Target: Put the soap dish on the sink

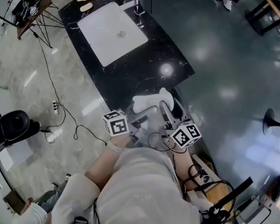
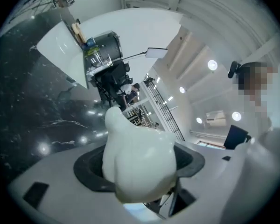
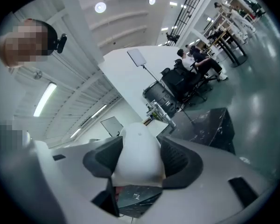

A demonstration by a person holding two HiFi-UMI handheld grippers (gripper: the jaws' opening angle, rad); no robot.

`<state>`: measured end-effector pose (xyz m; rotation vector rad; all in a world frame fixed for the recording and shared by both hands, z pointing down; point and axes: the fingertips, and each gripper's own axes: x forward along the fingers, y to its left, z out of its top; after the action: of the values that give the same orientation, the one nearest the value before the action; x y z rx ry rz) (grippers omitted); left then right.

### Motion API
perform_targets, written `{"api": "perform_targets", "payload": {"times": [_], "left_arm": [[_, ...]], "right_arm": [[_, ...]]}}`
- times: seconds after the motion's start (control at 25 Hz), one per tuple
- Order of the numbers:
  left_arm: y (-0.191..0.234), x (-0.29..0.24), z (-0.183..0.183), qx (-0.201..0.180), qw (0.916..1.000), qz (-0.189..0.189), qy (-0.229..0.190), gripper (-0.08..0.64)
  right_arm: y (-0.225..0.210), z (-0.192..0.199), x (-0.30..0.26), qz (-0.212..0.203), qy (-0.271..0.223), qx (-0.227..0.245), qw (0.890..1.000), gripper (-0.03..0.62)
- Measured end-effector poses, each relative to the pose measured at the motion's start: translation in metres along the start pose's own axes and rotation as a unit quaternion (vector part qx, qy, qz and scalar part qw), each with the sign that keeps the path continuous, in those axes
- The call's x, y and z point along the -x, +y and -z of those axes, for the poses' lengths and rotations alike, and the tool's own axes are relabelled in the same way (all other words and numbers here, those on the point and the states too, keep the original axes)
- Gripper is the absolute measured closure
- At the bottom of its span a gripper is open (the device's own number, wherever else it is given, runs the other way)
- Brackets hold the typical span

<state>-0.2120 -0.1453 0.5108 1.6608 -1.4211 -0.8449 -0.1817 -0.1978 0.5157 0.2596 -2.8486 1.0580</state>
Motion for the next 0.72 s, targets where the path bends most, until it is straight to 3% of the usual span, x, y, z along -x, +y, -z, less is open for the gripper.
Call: {"api": "perform_targets", "payload": {"times": [0.36,0.72], "left_arm": [[0.096,0.054,-0.028,0.060,0.9922,-0.094,-0.056,0.221],[0.134,0.093,-0.011,0.128,0.9807,-0.124,-0.080,0.221]], "right_arm": [[0.002,0.078,-0.094,-0.050,0.093,-0.034,0.994,0.324],[0.011,0.127,-0.116,-0.069,0.148,-0.024,0.986,0.327]]}}
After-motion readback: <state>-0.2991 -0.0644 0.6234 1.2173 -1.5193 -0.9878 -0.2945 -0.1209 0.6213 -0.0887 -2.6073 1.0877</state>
